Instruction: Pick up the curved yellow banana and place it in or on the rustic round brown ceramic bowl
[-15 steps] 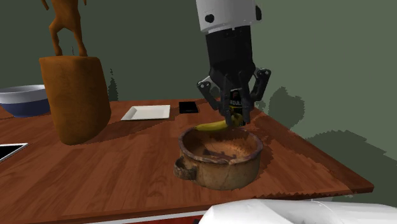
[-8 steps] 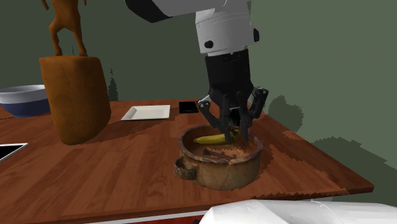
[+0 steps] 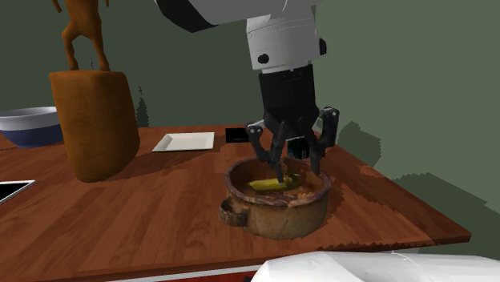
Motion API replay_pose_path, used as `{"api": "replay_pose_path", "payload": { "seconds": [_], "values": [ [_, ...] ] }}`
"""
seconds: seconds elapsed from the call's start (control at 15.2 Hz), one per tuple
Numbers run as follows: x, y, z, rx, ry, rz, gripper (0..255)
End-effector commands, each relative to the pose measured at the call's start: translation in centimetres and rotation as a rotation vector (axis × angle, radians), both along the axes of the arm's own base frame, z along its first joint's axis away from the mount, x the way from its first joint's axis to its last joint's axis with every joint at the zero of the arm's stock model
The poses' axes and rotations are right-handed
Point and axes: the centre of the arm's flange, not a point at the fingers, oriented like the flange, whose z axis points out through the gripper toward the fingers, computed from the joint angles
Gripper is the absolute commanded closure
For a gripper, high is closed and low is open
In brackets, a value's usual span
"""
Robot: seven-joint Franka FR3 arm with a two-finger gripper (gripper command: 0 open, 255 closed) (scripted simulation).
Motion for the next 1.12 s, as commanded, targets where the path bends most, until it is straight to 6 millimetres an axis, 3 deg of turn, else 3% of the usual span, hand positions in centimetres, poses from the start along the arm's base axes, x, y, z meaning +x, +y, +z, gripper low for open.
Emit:
{"api": "replay_pose_path", "payload": {
  "seconds": [0.0, 0.26, 0.53, 1.06],
  "values": [
    [0.0, 0.0, 0.0, 0.000, 0.000, 0.000, 0],
    [0.0, 0.0, 0.0, 0.000, 0.000, 0.000, 0],
    [-0.5, 0.8, 4.9, 0.000, 0.000, 0.000, 0],
    [-0.5, 0.8, 4.9, 0.000, 0.000, 0.000, 0]
  ]
}}
